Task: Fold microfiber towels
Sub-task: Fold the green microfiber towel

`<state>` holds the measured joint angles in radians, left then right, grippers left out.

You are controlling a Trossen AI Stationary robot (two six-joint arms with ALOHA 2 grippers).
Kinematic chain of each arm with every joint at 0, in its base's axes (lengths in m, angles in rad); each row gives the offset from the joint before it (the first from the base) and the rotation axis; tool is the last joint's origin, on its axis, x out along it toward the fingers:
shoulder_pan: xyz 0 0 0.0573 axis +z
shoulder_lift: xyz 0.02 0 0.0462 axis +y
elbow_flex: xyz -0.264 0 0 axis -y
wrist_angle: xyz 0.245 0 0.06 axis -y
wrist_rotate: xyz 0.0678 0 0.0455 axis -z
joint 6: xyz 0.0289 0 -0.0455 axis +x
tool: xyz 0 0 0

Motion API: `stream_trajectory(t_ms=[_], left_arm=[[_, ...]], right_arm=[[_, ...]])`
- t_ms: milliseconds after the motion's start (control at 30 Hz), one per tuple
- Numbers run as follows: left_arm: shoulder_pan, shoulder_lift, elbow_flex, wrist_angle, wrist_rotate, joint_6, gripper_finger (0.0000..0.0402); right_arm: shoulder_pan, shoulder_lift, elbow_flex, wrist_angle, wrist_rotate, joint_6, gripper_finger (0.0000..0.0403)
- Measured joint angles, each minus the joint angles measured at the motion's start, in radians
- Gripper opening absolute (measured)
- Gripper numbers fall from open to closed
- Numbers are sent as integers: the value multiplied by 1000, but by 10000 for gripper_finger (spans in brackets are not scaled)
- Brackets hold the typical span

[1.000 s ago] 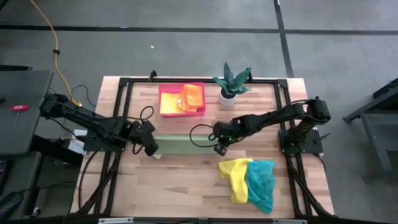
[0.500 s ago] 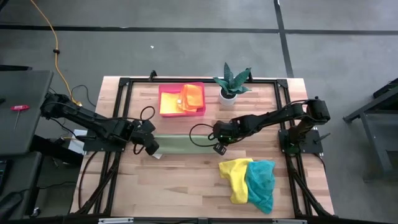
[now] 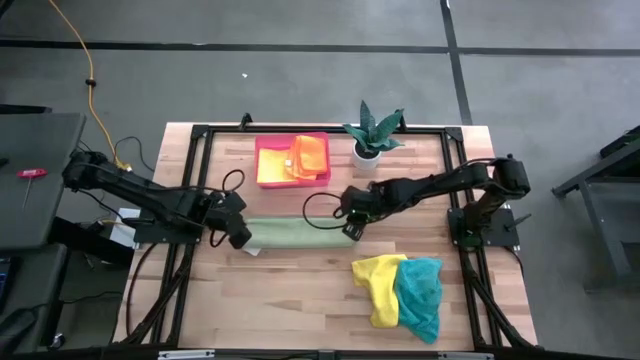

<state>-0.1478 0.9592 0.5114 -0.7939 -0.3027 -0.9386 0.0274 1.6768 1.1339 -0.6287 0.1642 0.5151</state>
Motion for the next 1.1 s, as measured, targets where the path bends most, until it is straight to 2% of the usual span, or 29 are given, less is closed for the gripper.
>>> stream_trajectory(t_ms=[233,333,433,533,600,733,800,933,1100], left_arm=[[0,-151,0,26,-11,0,182],[0,-202,0,105,-36,9,193],[0,-220,0,221,-66,41,195],[5,-215,-9,372,-91,75,195],[20,-200,-42,543,-90,78,195],[68,-155,-124,911,-27,20,196],[97,-133,-156,1031,-8,-36,196],[160,-123,-189,1192,-24,-166,196],[219,-131,-189,1285,-22,-192,195]], right_arm=[[-44,-22,46,-115,-64,-145,194],[-45,-69,0,-151,-79,-156,195],[-45,-145,-99,-119,-118,-98,195],[-44,-242,-226,-2,-169,35,195],[-44,-304,-313,110,-203,150,195],[-44,-394,-467,376,-244,412,195],[-44,-410,-529,494,-246,576,196],[-45,-396,-597,614,-248,828,196],[-36,-321,-604,647,-244,908,196]])
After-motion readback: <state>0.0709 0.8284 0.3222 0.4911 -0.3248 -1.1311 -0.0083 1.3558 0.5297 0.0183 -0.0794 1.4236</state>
